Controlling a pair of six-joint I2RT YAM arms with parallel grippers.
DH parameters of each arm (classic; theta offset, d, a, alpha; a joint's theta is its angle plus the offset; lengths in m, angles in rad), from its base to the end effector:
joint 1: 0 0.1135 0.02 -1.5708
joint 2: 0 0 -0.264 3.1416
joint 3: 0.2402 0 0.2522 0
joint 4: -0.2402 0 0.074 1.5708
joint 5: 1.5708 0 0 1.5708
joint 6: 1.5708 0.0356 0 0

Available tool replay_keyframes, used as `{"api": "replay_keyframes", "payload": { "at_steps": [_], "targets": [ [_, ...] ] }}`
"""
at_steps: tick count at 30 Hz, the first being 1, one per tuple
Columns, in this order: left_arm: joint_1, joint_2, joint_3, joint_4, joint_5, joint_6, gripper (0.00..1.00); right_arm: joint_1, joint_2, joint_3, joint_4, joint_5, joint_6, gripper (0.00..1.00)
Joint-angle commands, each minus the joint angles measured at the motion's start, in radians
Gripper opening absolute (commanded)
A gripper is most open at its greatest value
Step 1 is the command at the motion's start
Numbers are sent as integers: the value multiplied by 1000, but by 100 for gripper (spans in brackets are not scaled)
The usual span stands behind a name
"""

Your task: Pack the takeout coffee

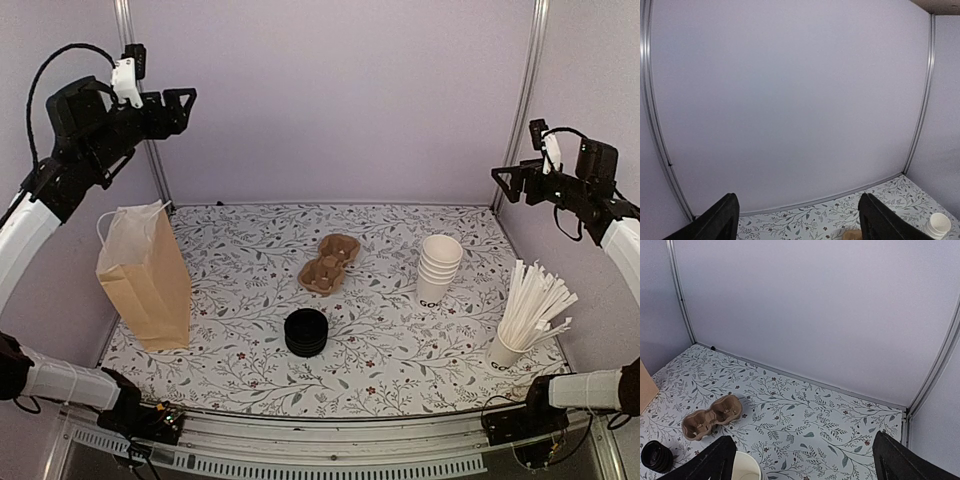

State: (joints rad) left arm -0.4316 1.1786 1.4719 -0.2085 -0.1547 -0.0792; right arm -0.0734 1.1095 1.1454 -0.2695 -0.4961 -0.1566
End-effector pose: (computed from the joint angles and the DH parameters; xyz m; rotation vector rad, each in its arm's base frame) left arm 0.2249 -0.0975 0.4950 0.1373 1.4878 -0.2978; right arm 0.2482 -0.0013 0.3943 -0.4225 1.7337 0.2816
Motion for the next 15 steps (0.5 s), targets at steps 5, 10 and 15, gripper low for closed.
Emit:
{"api": "replay_keyframes", "payload": {
  "at_steps": [5,10,15],
  "targets": [
    [-263,113,236,-239,42,16,80,78,18,40,0,-251,-65,99],
    [-506,203,291,-401,-17,-12,80,244,32,45,-99,-242,-225,99],
    [-703,274,196,-531,-56,-88,79,404,42,41,-225,-263,-349,96]
  ]
}}
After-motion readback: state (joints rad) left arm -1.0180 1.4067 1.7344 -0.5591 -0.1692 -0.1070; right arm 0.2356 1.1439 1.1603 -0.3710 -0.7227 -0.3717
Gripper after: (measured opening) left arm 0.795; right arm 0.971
